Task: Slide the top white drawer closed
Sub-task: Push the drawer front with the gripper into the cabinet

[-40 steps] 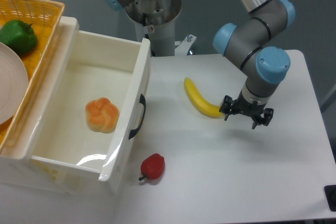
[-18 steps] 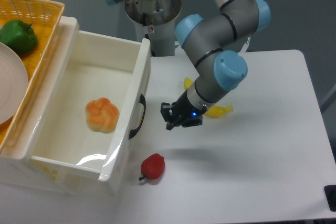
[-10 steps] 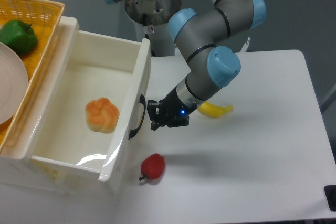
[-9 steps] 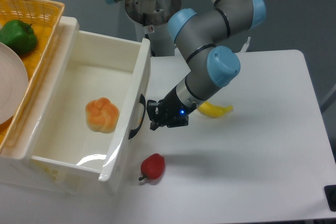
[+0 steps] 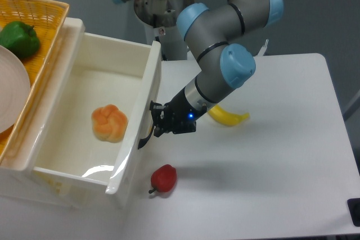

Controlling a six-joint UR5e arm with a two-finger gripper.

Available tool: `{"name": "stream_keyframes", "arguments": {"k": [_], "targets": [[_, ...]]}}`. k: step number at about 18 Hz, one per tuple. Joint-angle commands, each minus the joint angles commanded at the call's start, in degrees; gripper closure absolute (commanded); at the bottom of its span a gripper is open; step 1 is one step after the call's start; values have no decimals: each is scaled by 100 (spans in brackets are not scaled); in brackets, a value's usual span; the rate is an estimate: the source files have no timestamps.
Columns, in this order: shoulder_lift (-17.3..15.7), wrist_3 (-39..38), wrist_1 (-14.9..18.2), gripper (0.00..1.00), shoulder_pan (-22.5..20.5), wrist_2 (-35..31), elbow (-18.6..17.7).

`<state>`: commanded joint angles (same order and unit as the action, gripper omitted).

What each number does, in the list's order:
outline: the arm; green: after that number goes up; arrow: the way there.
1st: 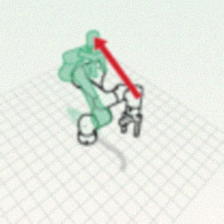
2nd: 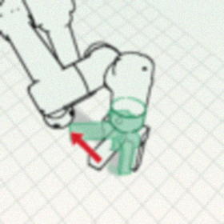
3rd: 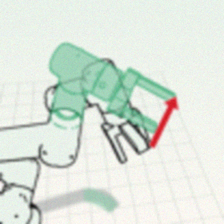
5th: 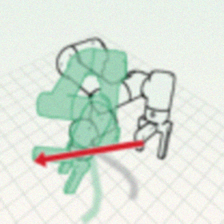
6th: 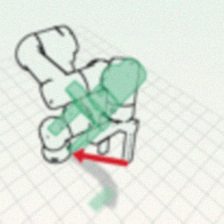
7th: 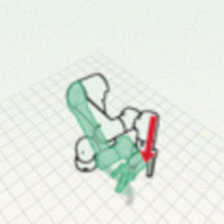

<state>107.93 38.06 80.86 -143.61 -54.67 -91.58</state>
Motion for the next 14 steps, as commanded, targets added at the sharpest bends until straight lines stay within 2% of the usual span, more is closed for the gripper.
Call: {"name": "stream_keyframes", "arguments": {"k": [6, 14], "targets": [[-114, -9, 184, 100, 140, 18, 0], [-211, -219, 202, 100, 352, 44, -9]]}}
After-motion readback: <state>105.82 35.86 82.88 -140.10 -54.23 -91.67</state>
